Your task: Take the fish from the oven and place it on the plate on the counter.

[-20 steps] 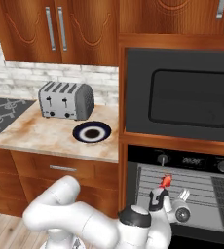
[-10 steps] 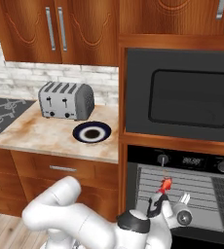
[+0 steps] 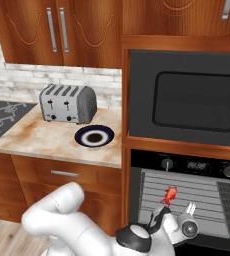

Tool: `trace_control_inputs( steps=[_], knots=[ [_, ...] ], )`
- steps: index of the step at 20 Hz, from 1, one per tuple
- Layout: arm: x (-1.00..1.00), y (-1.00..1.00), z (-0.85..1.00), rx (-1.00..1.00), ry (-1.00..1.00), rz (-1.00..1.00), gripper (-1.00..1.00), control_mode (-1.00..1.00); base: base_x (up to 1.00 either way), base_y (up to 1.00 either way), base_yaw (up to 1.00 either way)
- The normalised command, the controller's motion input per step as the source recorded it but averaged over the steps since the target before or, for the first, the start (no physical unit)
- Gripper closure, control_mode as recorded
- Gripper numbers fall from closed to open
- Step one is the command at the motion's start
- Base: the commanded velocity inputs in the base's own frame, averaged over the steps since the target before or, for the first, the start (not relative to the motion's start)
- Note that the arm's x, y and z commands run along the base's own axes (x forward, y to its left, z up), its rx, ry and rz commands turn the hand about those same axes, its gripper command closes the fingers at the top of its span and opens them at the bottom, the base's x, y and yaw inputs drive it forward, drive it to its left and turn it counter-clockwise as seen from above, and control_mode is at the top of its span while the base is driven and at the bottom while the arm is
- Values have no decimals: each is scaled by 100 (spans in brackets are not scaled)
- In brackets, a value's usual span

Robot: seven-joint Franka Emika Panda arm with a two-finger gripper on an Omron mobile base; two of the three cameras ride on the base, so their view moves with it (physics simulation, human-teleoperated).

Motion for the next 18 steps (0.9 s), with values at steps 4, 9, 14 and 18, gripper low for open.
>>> trace_control_inputs(
  steps=[4,9,14,18],
  knots=[
    [-100,-39,-86,0,3,0,100,-100,0,0,0],
    [-100,-37,-93,0,8,0,100,-100,0,0,0],
    [-100,-38,-87,2,8,0,100,-100,0,0,0],
    [-100,-38,-64,6,1,0,100,-100,0,0,0]
  ],
)
